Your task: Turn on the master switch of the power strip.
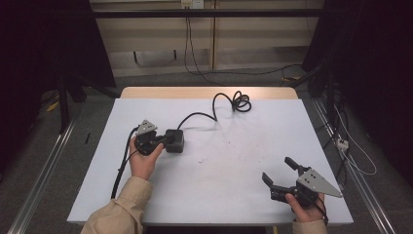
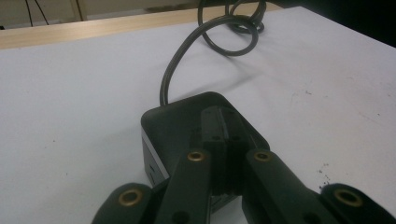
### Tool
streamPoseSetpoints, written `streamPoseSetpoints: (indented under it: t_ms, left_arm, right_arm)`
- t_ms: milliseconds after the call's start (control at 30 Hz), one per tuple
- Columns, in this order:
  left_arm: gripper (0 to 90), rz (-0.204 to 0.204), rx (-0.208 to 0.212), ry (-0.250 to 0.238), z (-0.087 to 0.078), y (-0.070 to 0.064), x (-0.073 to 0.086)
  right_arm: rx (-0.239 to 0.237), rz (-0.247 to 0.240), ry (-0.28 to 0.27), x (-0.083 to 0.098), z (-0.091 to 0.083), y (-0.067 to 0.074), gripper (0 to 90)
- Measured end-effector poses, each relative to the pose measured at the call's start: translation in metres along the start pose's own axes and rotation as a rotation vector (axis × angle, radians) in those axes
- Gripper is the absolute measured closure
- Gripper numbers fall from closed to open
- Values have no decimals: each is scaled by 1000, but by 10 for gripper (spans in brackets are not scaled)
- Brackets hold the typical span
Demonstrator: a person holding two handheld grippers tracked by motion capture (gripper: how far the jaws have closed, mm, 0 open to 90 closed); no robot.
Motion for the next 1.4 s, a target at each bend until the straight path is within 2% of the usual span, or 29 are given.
streamPoseSetpoints:
  t_ms: [300, 400, 467, 567, 700, 767, 833, 933, 1033, 1100, 1267, 1400]
  left_arm:
    - [900, -34, 1, -12, -1, 0, 0]
    - [897, -23, -1, 0, -2, 0, 0]
    - [841, -35, -3, -1, -3, 0, 0]
    - [748, -55, 16, -24, -6, -1, -2]
    - [622, -58, 24, -27, -10, -1, -4]
    - [571, -76, 39, -31, -13, -3, -5]
    - [497, -71, 41, -15, -15, -4, -5]
    - [420, -82, 58, -18, -18, -5, -6]
    - [312, -92, 58, -4, -21, -7, -5]
    - [279, -101, 77, -5, -23, -8, -3]
    - [215, -91, 99, -7, -29, -10, 0]
    - [181, -74, 96, -2, -37, -12, 3]
  right_arm:
    - [1, 4, -3, 0, 1, 0, 61]
    - [1, 5, -2, 0, 1, 0, 61]
    - [1, 5, -2, 0, 1, 0, 61]
    - [3, 4, -1, 0, 1, 0, 61]
    - [2, 4, 0, 0, 2, 0, 61]
    - [3, 5, 2, 1, 2, 0, 61]
    - [2, 4, 3, 1, 2, 0, 61]
    - [6, 4, 5, 1, 1, 0, 61]
    - [6, 4, 4, 1, 1, 0, 61]
    - [5, 2, 4, 2, 1, 1, 61]
    - [6, 2, 8, 2, -1, 1, 61]
    - [14, 3, 11, 3, -2, 0, 61]
Point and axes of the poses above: each handheld gripper's, and its own axes: z roughly forward along the jaws, x roughly out of its underside, y roughly to its left, the point moved 1 cm from there along z, roughly forward along the jaws, and after that the axes turned 3 degrees about z, right-handed, at the moved point
